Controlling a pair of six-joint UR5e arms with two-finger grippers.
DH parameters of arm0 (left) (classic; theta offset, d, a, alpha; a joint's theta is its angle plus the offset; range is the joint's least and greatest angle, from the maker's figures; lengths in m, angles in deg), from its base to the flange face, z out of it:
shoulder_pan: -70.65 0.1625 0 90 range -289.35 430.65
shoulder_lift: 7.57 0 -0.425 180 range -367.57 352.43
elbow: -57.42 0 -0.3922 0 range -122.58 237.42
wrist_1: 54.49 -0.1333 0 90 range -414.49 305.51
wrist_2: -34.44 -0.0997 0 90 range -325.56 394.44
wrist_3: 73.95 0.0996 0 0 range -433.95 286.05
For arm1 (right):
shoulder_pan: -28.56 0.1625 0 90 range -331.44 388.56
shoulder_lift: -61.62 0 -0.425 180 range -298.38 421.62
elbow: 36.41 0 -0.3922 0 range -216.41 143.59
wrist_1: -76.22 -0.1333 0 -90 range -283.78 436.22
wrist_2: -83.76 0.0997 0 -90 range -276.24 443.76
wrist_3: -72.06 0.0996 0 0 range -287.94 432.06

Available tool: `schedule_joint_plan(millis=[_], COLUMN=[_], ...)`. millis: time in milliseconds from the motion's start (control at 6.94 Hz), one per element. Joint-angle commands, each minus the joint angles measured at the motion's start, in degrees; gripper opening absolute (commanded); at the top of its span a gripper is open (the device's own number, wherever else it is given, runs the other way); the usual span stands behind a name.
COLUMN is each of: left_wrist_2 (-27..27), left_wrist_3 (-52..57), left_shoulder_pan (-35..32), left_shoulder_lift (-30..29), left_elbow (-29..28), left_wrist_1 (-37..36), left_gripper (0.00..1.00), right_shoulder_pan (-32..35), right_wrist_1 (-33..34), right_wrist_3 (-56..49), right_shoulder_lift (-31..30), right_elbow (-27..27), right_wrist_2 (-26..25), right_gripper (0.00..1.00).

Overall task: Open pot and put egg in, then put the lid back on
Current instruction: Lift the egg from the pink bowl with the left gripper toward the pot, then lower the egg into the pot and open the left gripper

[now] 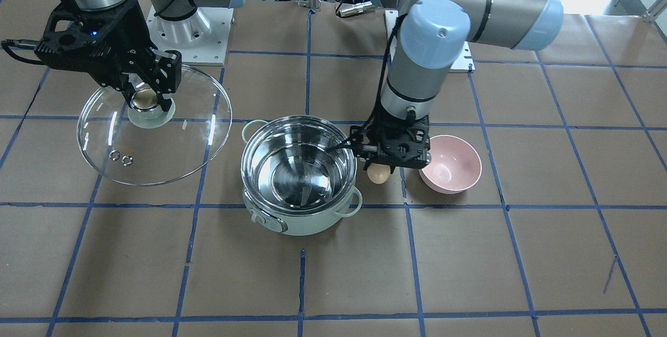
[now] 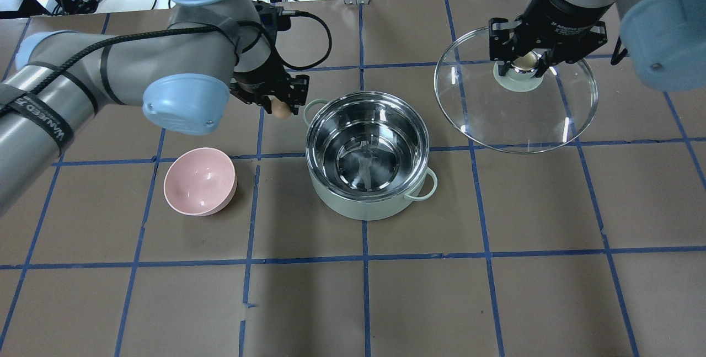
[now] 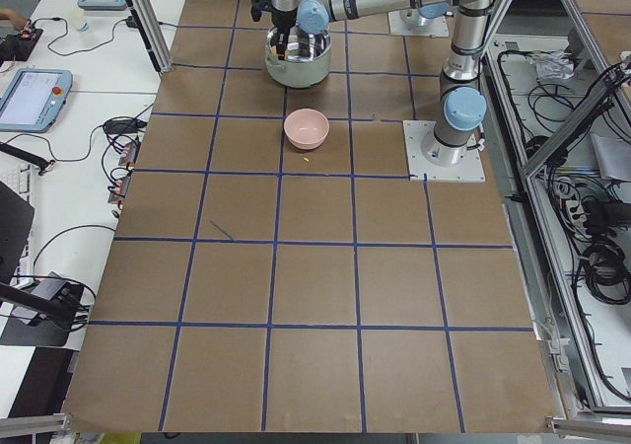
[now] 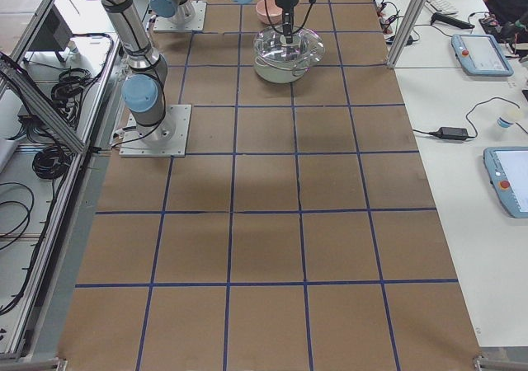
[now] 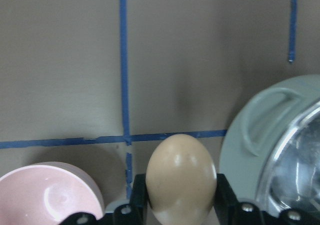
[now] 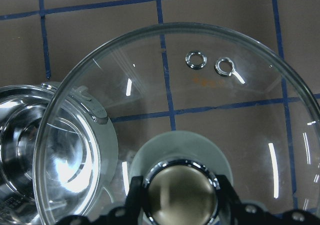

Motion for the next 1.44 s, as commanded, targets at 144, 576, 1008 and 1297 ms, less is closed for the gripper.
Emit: schedule_joint_plan(millis=[144, 576, 1008, 1297], left_wrist_2=[-0.5, -0.8, -1.9, -2.9], left_wrist_3=[-1.5, -1.6, -1.4, -1.3], left_shoulder_pan=[-6.5, -8.7, -8.6, -8.6], left_shoulder_lift=[-2.5, -6.9, -7.4, -7.4], left_elbow=[0.8, 0.9, 1.1, 1.2], left_wrist_1=[-1.2, -6.6, -7.1, -7.1], left_gripper=[0.13, 0.14, 0.35, 0.76], right_shoulder_pan=[0.2, 0.2, 0.2, 0.2], right_wrist_1=[-0.2, -0.2, -0.2, -0.2], right_wrist_3=[0.0, 0.1, 0.3, 0.4], right_shoulder_lift=[0.0, 0.0, -0.1, -0.4], right_elbow=[-0.1, -0.1, -0.6, -0.9], right_wrist_2=[0.2, 0.1, 0.2, 0.2], right_gripper=[0.30, 0.30, 0.30, 0.31])
